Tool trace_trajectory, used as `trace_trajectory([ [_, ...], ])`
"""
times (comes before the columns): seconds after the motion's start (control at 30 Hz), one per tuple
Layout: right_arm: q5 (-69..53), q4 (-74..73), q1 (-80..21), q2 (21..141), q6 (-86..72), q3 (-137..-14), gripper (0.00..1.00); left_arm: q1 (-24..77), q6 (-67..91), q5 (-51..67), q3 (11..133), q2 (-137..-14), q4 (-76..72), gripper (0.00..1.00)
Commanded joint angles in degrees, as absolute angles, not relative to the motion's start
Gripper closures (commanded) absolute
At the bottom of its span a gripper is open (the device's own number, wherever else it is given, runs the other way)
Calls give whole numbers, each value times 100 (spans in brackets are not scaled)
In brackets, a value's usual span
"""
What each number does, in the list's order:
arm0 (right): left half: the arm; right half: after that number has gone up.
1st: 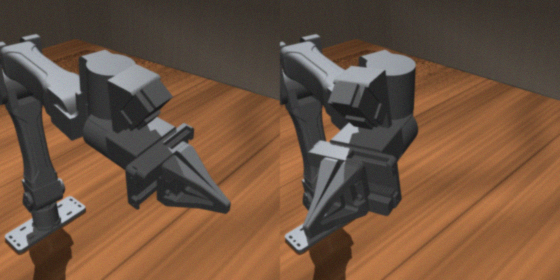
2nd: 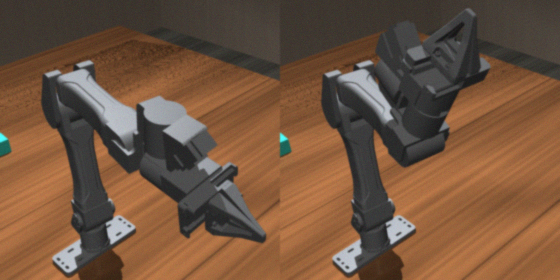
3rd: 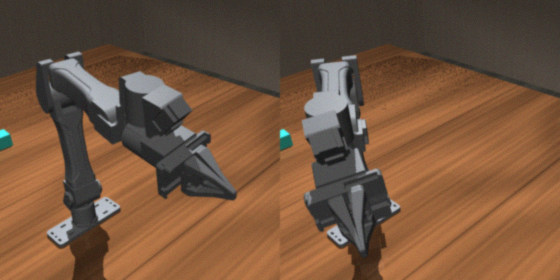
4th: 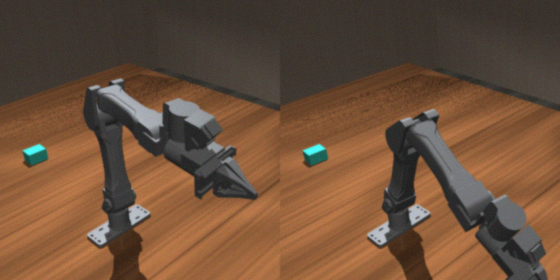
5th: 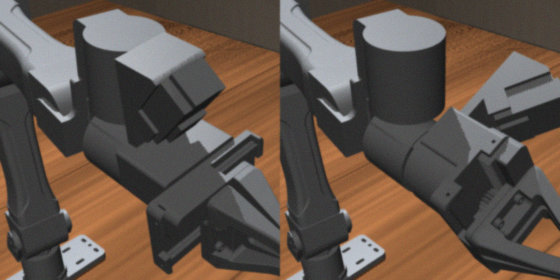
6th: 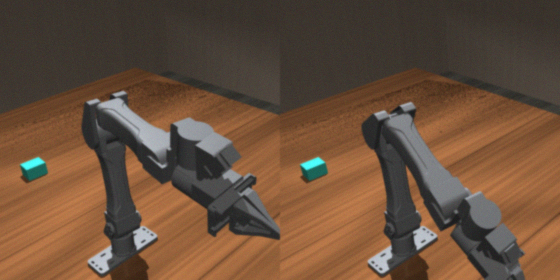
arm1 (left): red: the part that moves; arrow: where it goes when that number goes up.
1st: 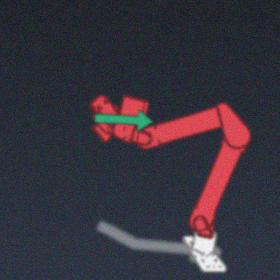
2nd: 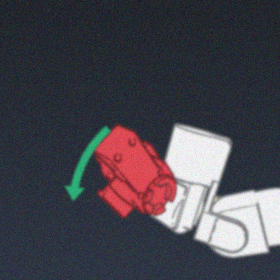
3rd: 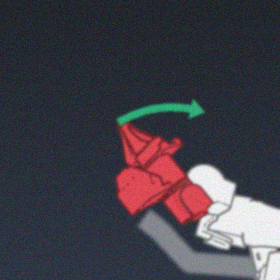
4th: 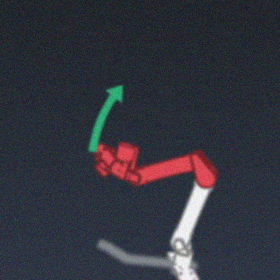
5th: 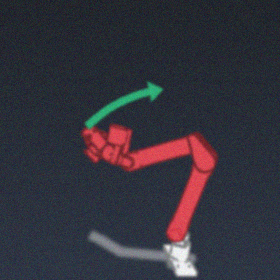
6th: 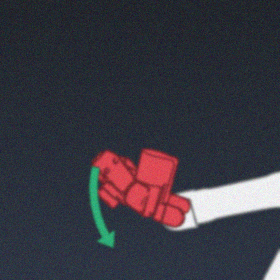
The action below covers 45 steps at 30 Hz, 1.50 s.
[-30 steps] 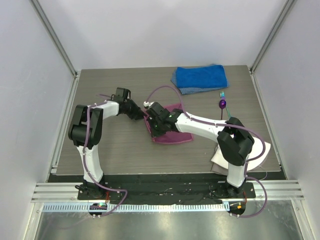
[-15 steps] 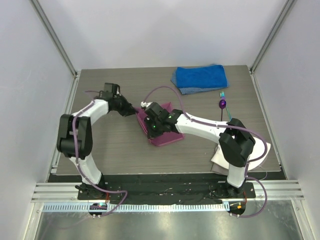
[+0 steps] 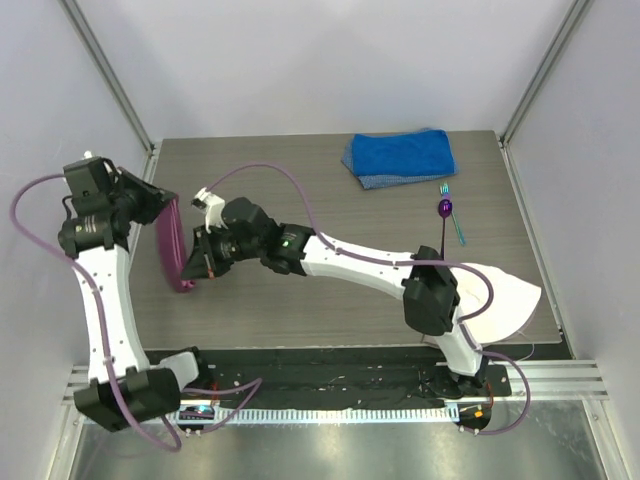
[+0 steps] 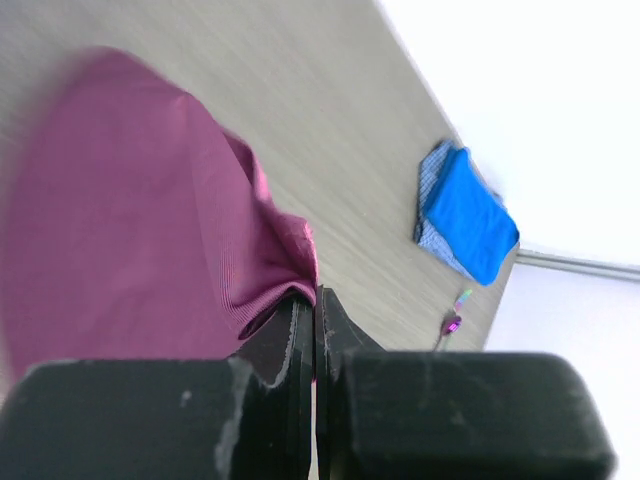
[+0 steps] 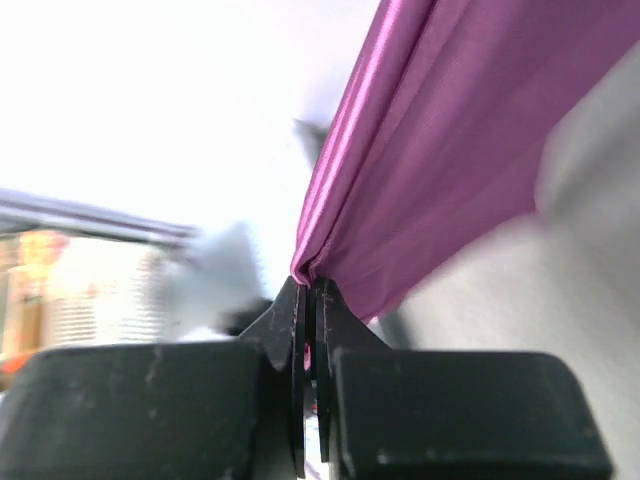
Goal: Fold the napkin into a case and place the utensils inside
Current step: Turn over the upper triangle folded napkin at the center of the board.
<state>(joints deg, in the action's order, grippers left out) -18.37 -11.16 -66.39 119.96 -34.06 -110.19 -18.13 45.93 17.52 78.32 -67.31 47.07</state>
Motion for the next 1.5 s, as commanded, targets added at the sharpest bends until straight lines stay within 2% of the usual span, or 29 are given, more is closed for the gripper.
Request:
trace_trajectory([
  [0.0,-3506,903,-6812,12050,-4964,-10390,99,-1793,4288,1222,7799,-6294,4459,100],
  [0.13,-3507,1326,-6645,11997,-5106,-9512,99,-1460,4579,1337,6927,-6406,3589,100],
  [0.37,-3410,2231,-6056,11559,-5036,-7124,99,-300,4930,862,5942,-7540,2049,100],
  [0.57,-3173,2513,-5555,10908,-5036,-5496,99,719,4957,334,6064,-8305,1864,100],
  [0.8,-2945,2268,-5203,10477,-4764,-4764,99,1229,5098,308,6380,-9043,1793,100],
  [0.93,-2848,2241,-5045,10319,-4764,-4509,98,1520,5106,360,6635,-9395,1758,96],
  [1.07,-2690,1882,-4773,10205,-4623,-4325,94,1784,4966,483,7083,-9781,1915,84],
  [1.1,-2663,1794,-4651,10169,-4571,-4307,92,1845,4879,457,7232,-9826,2020,72],
  [1.2,-2462,1442,-4527,9932,-4202,-4219,80,2091,4378,212,7961,-9975,2889,52],
  [1.33,-2084,583,-4412,9625,-3701,-4333,64,2153,3886,106,8244,-9608,3550,45],
  [1.47,-1863,36,-4395,9501,-3384,-4588,54,2153,3613,131,8095,-9106,3840,38],
])
